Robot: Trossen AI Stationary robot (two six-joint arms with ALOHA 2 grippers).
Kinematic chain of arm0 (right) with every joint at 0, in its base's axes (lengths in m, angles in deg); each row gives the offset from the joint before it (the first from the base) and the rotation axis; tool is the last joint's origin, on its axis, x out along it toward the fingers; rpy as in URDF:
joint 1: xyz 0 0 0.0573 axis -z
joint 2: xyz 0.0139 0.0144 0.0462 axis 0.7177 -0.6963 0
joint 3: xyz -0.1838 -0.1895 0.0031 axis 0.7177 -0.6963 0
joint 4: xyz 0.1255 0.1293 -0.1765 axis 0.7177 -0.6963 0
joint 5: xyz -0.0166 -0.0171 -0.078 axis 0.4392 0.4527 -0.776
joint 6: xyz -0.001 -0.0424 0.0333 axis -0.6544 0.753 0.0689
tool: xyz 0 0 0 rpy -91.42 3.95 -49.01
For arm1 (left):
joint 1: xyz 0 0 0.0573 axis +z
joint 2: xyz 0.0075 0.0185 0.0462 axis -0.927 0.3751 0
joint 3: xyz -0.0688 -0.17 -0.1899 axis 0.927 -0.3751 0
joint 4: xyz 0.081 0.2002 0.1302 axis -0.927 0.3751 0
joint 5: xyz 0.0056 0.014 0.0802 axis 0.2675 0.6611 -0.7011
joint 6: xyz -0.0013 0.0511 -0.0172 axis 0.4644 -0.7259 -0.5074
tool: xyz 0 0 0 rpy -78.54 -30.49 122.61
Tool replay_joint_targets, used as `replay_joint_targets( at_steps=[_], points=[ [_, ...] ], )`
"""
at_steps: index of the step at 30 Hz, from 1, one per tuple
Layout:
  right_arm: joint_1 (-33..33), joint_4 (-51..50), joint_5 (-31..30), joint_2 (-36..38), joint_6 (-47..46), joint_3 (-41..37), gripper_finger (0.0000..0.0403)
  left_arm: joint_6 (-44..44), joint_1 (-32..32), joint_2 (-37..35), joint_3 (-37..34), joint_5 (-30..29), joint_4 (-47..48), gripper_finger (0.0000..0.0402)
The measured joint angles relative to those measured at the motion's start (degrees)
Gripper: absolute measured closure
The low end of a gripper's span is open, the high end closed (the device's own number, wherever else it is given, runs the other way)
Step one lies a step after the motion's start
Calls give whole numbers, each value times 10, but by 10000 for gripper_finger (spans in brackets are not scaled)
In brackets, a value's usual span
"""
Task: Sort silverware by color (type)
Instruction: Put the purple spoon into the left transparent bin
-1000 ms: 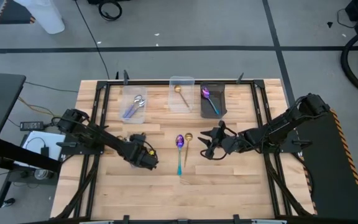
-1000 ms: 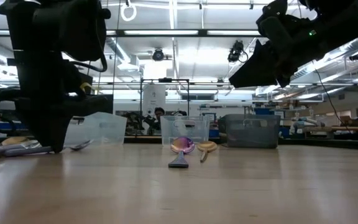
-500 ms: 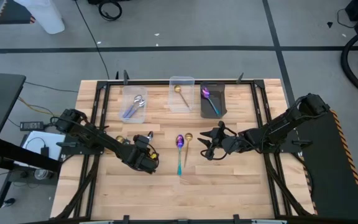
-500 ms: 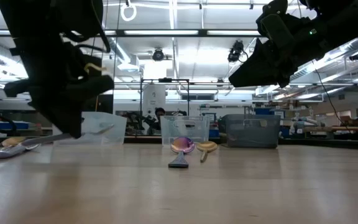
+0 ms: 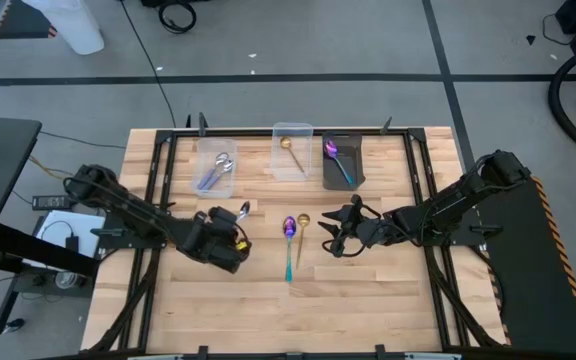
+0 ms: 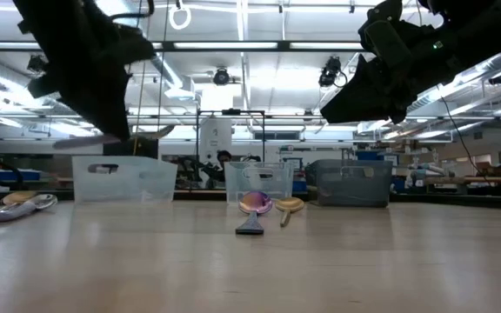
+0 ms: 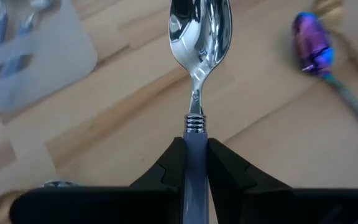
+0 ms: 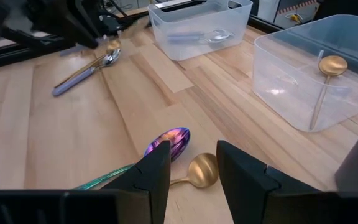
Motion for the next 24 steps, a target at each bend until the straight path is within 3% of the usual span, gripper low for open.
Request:
replay_joint_targets(
  at_steps=[12, 24],
  points=[
    [0, -3, 3, 0, -4, 0, 263, -88, 0, -107, 0, -26, 4, 351],
    [0, -5, 4, 0, -5, 0, 263, -107, 8, -191, 0, -48, 66, 351]
  ],
)
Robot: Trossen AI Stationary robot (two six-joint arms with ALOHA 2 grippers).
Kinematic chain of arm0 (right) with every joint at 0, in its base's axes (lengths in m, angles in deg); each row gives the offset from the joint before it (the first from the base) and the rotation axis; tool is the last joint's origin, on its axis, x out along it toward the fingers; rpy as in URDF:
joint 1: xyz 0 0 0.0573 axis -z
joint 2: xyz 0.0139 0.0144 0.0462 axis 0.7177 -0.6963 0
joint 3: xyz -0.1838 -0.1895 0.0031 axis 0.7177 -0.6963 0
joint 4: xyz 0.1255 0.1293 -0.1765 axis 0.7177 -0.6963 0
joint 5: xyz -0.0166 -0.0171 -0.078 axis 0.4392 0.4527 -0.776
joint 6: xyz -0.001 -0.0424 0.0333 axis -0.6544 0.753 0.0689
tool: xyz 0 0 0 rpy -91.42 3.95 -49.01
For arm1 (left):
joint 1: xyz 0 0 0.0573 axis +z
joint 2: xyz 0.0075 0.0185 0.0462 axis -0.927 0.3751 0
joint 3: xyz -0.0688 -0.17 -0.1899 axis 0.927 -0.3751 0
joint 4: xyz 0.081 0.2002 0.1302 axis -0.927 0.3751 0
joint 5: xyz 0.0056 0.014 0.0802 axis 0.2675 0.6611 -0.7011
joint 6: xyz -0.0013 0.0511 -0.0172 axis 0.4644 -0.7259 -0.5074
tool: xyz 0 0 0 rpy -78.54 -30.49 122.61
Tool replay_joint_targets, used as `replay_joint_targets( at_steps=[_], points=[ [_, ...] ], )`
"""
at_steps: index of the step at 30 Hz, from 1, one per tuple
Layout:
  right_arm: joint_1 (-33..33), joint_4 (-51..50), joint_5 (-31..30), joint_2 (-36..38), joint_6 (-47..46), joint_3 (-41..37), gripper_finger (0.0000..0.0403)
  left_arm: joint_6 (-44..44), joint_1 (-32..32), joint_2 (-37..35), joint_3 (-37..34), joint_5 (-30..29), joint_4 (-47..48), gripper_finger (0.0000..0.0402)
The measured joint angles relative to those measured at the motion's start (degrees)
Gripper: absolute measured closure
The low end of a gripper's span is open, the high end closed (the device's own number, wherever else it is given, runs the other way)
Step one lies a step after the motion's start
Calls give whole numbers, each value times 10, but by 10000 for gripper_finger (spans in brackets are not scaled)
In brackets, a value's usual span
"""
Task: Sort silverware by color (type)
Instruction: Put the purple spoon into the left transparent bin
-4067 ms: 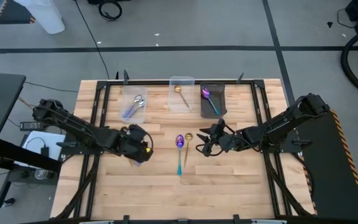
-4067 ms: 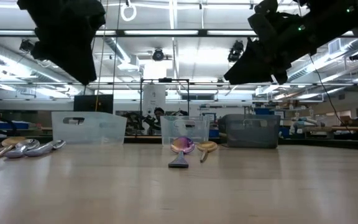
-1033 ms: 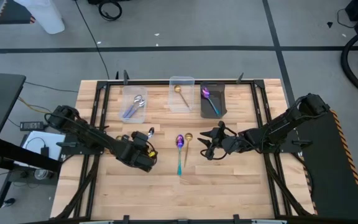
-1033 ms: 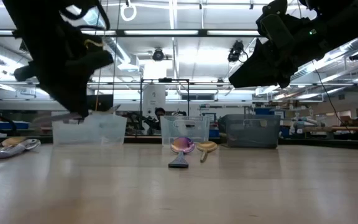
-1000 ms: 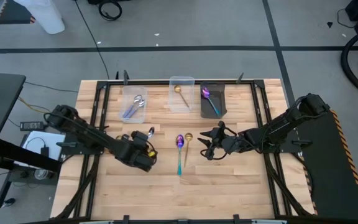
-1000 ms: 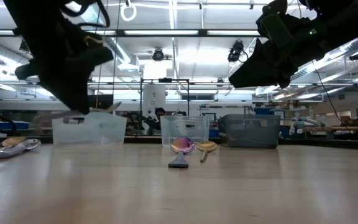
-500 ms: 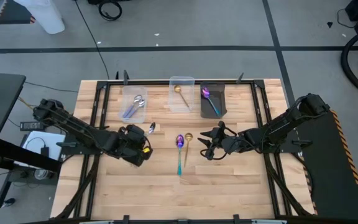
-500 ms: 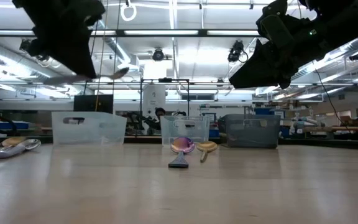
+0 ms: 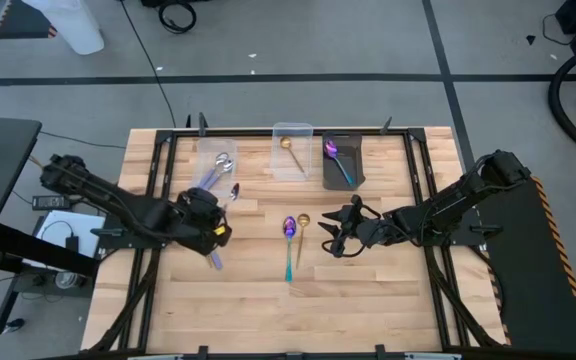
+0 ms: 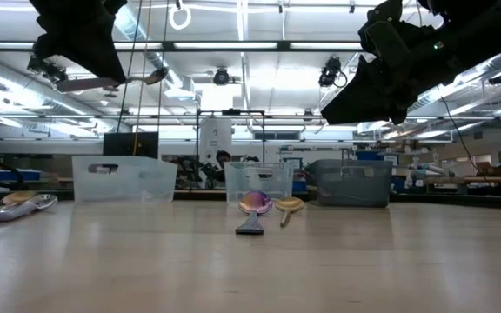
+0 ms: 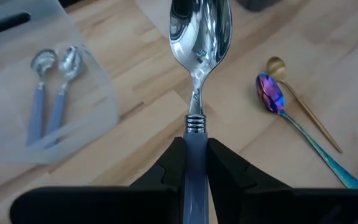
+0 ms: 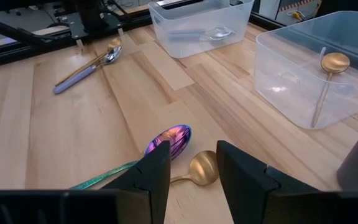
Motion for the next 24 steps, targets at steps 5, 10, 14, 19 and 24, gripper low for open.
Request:
replay_joint_targets(
  at_steps=[5, 10, 14, 19, 24],
  points=[
    [0, -3, 0, 0, 0, 0, 263, -32, 27, -28, 0, -9, 10, 351],
    [0, -5, 0, 0, 0, 0, 263, -85, 72, -37, 0, -16, 11, 351],
    [0, -5, 0, 0, 0, 0, 263, -126, 115, -37, 0, -16, 11, 351],
    [0, -6, -2, 0, -3, 0, 263, -179, 166, -36, 0, -16, 7, 350],
    [0, -9, -3, 0, -9, 0, 263, -248, 219, -34, 0, -16, -29, 350]
  ],
)
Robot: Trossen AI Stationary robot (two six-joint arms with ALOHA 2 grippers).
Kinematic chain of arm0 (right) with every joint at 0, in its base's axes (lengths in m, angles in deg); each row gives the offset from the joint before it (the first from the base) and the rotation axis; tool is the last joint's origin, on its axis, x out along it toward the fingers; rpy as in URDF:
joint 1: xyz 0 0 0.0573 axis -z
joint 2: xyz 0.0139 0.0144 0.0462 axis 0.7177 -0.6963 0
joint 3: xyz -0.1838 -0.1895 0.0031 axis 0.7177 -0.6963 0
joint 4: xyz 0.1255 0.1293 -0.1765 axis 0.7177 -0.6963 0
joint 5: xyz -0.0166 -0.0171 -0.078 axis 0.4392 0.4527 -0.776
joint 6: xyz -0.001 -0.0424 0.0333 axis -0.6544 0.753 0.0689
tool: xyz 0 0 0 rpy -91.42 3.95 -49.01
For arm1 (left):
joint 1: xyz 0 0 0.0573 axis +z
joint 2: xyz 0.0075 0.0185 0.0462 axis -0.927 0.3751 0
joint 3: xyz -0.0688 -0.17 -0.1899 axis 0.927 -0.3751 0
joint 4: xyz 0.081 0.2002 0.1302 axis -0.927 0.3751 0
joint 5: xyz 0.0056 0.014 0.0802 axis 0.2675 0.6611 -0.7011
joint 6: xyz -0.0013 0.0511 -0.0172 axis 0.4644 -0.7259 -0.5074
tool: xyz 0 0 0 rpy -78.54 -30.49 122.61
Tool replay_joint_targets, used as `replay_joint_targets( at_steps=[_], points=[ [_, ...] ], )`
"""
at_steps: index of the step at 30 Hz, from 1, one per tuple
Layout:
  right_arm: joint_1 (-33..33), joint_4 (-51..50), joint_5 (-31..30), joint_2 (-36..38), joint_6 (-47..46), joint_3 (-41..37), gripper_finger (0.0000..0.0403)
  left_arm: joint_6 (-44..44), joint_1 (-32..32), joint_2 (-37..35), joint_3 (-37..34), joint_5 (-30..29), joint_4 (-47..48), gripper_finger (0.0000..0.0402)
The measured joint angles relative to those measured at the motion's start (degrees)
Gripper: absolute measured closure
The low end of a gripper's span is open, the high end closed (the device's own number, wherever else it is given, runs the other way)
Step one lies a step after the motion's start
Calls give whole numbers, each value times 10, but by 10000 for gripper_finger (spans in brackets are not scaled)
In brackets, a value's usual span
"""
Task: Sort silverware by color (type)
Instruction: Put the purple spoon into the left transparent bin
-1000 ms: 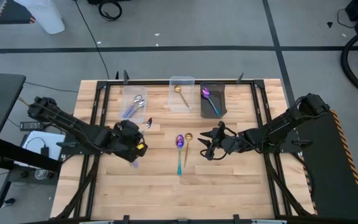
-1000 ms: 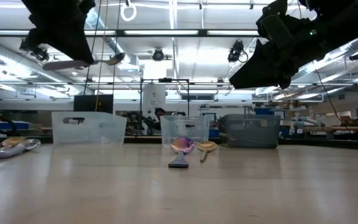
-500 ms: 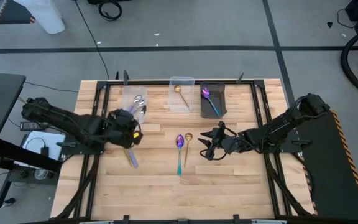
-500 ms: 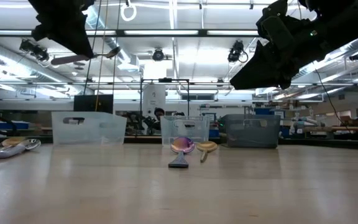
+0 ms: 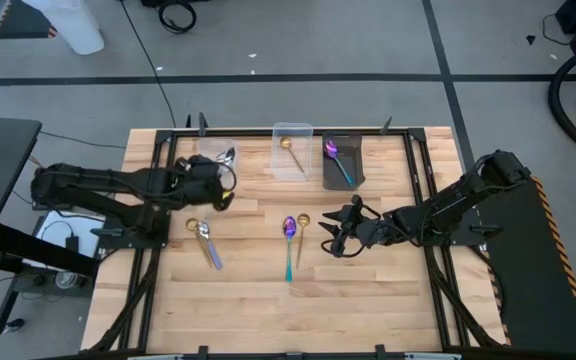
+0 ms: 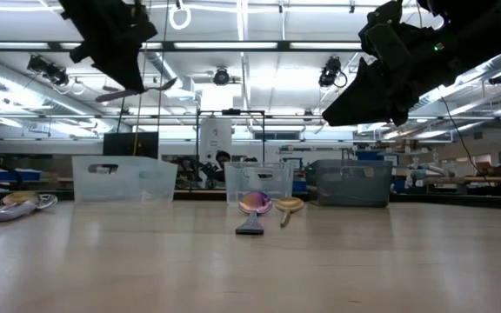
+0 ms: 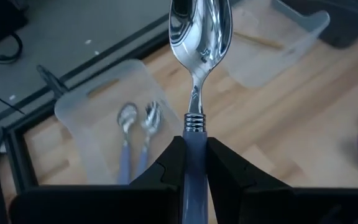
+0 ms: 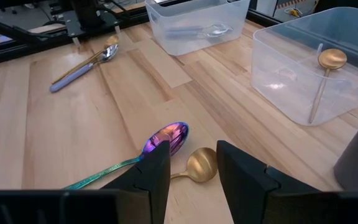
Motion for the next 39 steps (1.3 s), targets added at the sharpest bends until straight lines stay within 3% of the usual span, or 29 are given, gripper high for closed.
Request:
replay_joint_targets(
  at_steps=[12, 16, 26, 39],
  points=[
    [0, 0, 2, 0, -1, 0, 263, -165, 140, 15, -3, 1, -31, 348],
    [-3, 0, 3, 0, -4, 0, 263, -212, 172, 24, -39, 1, -51, 348],
    [-8, 2, -1, 0, -4, 0, 263, -222, 197, 27, -163, 1, -189, 347],
    [-10, 13, 2, 0, -5, 0, 263, -235, 220, 45, -251, 8, -338, 347]
  ],
)
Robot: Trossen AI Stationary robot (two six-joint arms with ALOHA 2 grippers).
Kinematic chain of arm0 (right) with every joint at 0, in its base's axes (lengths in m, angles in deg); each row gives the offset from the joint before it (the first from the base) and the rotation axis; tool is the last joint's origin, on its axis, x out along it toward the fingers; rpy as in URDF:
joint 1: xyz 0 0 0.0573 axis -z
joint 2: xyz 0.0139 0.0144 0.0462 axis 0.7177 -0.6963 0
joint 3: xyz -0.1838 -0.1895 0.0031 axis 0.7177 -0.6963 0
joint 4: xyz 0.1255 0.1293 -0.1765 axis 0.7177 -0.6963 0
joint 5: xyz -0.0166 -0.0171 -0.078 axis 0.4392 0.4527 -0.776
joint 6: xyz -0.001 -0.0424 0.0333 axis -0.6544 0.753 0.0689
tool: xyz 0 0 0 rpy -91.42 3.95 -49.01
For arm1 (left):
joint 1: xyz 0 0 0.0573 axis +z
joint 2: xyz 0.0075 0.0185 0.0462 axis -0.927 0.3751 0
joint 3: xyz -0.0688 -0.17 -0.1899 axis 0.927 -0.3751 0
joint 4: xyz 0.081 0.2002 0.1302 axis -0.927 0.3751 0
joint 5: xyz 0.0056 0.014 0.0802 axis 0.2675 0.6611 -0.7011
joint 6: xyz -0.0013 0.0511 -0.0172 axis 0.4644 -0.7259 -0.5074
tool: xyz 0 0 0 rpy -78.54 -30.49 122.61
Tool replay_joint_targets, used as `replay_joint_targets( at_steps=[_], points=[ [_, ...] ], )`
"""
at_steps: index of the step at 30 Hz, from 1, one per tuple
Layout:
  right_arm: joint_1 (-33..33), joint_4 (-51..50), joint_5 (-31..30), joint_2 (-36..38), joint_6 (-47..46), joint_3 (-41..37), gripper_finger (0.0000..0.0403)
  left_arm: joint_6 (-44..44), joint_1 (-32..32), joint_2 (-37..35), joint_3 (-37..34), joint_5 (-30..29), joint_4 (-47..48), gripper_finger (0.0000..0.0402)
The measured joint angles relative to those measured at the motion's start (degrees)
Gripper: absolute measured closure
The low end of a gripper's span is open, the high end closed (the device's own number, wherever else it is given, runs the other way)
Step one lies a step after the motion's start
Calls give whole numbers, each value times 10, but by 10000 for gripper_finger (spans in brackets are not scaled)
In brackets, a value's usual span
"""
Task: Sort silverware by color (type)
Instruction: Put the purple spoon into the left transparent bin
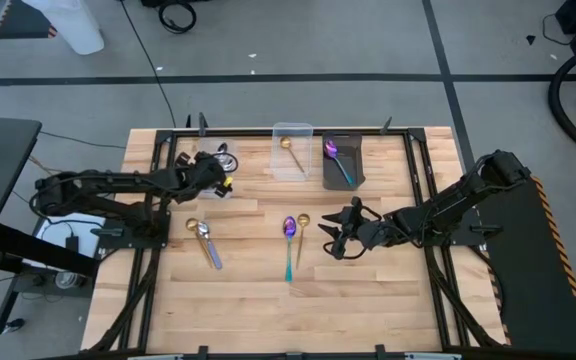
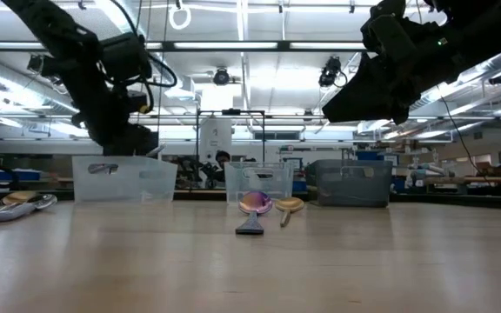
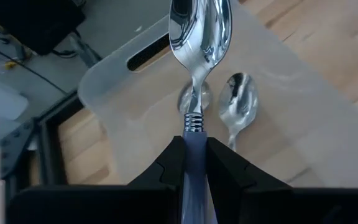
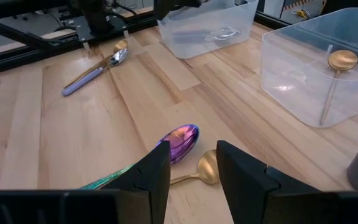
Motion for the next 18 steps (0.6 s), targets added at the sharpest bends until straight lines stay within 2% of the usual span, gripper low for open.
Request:
replay_joint_targets(
  at_steps=[8, 13, 18],
  points=[
    [-1, 1, 1, 0, 0, 0, 263, -1, 24, 0, -38, 54, -33, 347],
    [-1, 1, 1, 0, 0, 0, 263, 1, 28, 0, -42, 68, -33, 345],
    [-1, 1, 1, 0, 0, 0, 263, 1, 28, 0, -42, 69, -36, 320]
  ],
)
